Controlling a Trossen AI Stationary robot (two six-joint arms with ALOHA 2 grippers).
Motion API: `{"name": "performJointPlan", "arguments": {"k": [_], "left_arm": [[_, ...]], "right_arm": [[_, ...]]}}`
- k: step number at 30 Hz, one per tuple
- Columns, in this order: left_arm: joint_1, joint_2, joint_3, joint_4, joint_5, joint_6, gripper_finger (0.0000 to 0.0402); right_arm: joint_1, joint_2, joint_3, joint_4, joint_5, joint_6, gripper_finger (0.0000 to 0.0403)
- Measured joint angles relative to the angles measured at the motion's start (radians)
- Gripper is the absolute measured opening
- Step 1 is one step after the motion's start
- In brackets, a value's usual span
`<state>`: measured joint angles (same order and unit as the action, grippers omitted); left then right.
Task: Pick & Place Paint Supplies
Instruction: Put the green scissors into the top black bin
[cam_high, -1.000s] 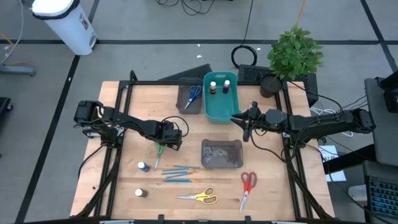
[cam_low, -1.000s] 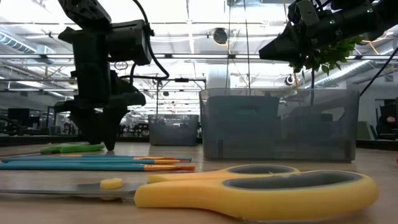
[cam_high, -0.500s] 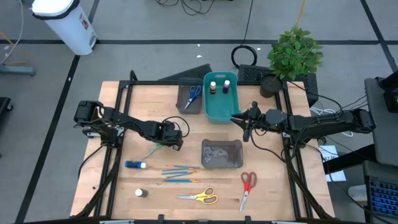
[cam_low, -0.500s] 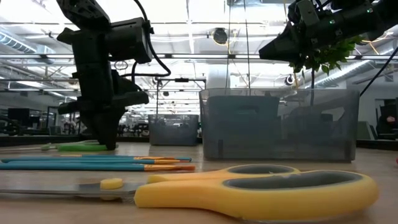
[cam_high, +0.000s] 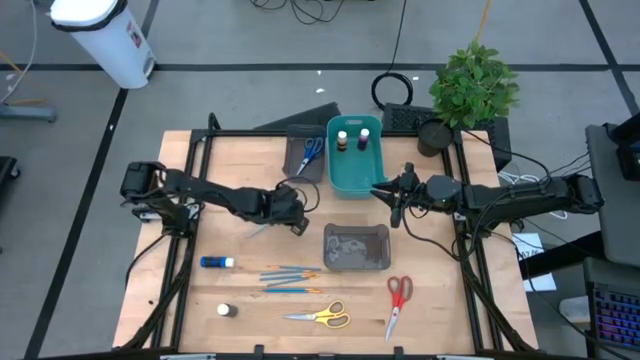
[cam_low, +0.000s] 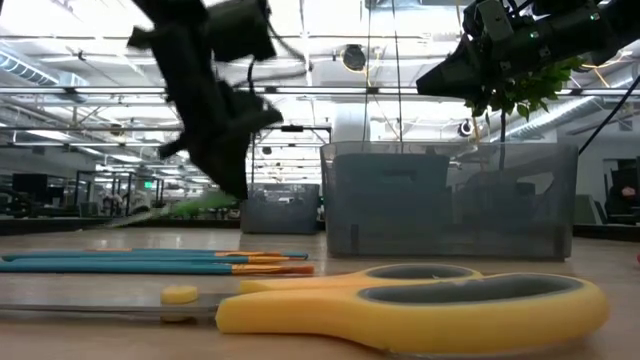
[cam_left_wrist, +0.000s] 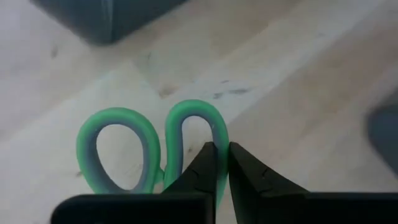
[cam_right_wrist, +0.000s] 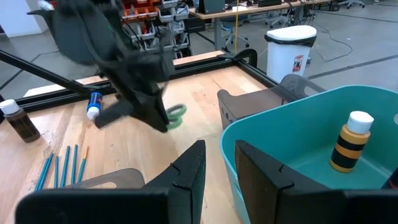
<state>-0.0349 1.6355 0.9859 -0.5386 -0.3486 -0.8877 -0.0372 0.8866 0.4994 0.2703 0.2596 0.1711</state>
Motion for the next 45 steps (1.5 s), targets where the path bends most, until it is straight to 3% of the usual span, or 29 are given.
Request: {"name": "performJointPlan", "arguments": {"k": [9,16,20,23,29,36,45], "left_arm": [[0.032,-0.132,0.162,-0.057,-0.107,0.243,0.0018],[0.18,-0.205,0.224,0.156,-0.107,0.506,0.0018],[0.292,-0.194,0.217,0.334,-0.008,0.581,0.0018],[0.368,-0.161,0.194,0.452,0.089,0.591,0.0018],[0.471,-0.069,0.178,0.576,0.16,0.549,0.0018],[0.525,0.052,0.177,0.63,0.214,0.487,0.0018],[0.539,0.154,0.177,0.651,0.208,0.417,0.0018]], "right_arm": [[0.0,0.0,0.0,0.0,-0.001,0.0,0.0077],[0.0,0.0,0.0,0.002,-0.002,0.0,0.0077],[0.0,0.0,0.0,0.002,-0.002,0.0,0.0077],[0.0,0.0,0.0,0.002,-0.002,0.0,0.0077],[0.0,0.0,0.0,0.0,-0.001,0.0,0.0077],[0.0,0.0,0.0,-0.003,-0.002,0.0,0.0077],[0.0,0.0,0.0,-0.005,-0.002,0.0,0.0077]]}}
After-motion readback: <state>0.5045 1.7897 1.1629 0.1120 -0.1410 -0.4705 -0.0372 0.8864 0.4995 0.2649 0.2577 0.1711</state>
